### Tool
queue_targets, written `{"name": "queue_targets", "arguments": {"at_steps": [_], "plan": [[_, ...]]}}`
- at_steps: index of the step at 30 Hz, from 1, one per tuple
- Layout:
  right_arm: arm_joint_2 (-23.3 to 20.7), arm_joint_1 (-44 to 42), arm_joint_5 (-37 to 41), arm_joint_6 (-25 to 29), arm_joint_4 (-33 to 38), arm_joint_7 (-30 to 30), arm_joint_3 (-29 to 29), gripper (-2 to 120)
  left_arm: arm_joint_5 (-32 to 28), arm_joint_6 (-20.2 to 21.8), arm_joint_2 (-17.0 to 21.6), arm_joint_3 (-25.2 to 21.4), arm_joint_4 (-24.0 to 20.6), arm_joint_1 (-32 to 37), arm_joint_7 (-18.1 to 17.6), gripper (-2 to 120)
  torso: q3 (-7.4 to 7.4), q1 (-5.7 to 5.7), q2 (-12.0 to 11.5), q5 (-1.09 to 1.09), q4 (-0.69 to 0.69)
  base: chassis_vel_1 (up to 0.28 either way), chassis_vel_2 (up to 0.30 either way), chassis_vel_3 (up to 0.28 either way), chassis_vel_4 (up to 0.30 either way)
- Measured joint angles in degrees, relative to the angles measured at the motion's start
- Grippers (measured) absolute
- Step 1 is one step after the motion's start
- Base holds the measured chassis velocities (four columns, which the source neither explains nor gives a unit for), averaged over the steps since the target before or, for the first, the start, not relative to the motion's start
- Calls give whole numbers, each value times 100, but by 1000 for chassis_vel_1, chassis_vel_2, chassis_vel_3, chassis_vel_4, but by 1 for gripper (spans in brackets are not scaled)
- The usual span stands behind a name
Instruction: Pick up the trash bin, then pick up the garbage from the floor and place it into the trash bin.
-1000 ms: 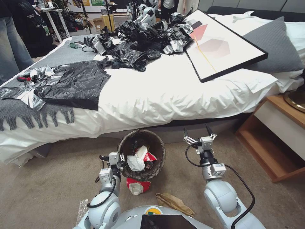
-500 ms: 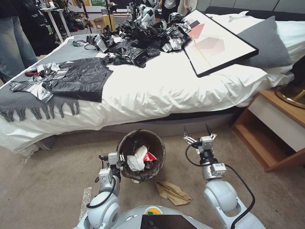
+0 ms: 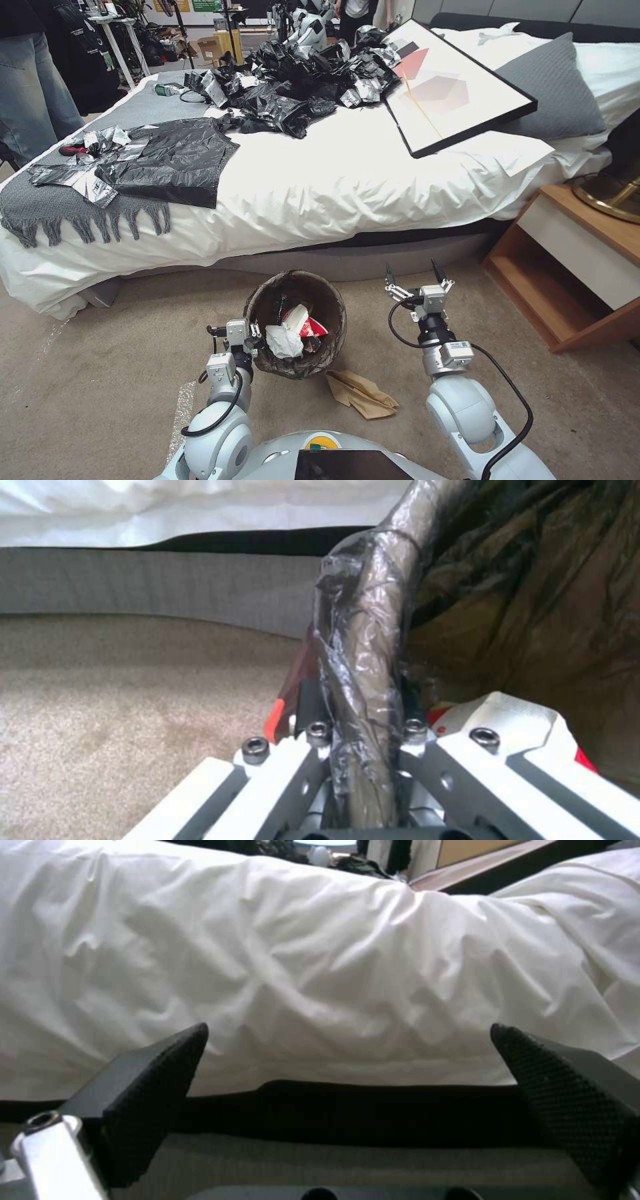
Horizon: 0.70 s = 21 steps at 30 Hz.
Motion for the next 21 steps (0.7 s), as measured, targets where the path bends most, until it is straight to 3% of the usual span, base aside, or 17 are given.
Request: {"name": "queue_targets", "arguments": {"at_steps": [12, 21], "plan": [[-107, -46, -34, 8, -78, 42, -33, 100, 1, -15, -16, -65, -1, 12, -38, 2, 0, 0, 0, 1, -1, 0, 0, 0, 0], [-1081, 59, 246, 89, -474, 128, -30, 100, 5, -32, 13, -134, -34, 64, -51, 2, 0, 0, 0, 2, -1, 0, 0, 0, 0]]}}
